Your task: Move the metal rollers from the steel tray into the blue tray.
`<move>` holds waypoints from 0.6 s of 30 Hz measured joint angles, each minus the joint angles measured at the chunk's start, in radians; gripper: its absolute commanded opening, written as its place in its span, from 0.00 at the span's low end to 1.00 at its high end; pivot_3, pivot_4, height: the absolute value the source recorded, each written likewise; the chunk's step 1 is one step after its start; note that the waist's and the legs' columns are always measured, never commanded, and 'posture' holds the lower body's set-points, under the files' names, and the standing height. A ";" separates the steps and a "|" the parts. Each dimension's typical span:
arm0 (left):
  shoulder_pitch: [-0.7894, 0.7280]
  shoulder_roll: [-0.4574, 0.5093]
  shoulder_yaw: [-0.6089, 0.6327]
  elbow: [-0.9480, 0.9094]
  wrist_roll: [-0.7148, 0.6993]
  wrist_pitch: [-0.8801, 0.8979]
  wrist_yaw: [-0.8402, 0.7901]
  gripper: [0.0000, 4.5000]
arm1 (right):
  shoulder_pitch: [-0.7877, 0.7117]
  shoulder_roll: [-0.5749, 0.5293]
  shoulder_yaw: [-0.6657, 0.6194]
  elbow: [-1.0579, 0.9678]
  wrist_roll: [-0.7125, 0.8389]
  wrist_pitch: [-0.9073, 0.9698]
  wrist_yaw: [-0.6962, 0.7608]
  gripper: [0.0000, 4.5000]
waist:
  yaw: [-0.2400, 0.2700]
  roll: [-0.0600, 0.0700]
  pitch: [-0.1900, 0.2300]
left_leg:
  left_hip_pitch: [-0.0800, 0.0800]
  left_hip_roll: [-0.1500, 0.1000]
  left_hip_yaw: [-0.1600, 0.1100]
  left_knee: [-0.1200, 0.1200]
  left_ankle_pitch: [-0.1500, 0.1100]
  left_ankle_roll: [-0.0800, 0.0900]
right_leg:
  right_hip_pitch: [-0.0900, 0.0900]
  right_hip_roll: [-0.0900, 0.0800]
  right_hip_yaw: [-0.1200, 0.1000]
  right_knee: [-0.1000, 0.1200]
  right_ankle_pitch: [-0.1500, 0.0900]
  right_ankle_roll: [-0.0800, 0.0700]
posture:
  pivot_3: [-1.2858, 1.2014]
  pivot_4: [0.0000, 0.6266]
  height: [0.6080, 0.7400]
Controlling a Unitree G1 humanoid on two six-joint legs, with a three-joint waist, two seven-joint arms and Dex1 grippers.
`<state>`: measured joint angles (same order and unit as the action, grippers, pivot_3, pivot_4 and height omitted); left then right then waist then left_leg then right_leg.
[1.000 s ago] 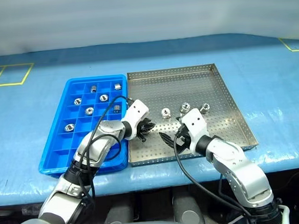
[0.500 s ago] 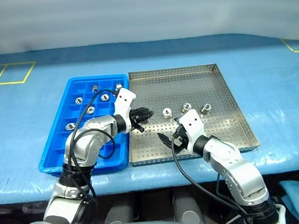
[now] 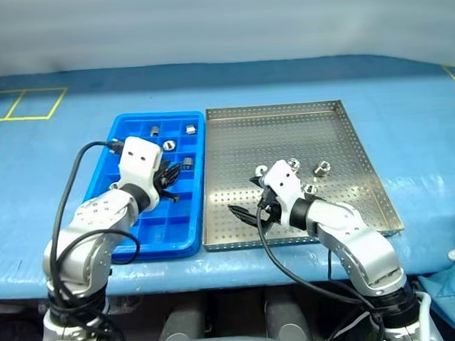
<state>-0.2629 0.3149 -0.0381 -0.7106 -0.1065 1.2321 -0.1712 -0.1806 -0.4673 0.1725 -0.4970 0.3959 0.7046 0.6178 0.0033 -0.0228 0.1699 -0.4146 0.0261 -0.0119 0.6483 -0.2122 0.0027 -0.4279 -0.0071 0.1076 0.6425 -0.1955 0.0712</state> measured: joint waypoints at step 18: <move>0.250 -0.037 0.085 -0.155 0.135 0.087 0.179 0.34 | -0.094 0.010 0.087 0.135 -0.037 -0.019 0.059 1.00 | 0.136 -0.003 0.002 | -0.002 0.000 -0.002 -0.002 -0.001 -0.002 | -0.001 -0.002 -0.004 -0.004 -0.001 -0.002 | 0.68 0.24 1.00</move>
<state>-0.0131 0.2775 0.0468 -0.8652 0.0283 1.3189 0.0083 -0.2741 -0.4574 0.2596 -0.3623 0.3590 0.6855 0.6770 0.1398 -0.0261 0.1718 -0.4169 0.0263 -0.0141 0.6467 -0.2130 0.0011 -0.4290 -0.0087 0.1035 0.6384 -0.1967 0.0692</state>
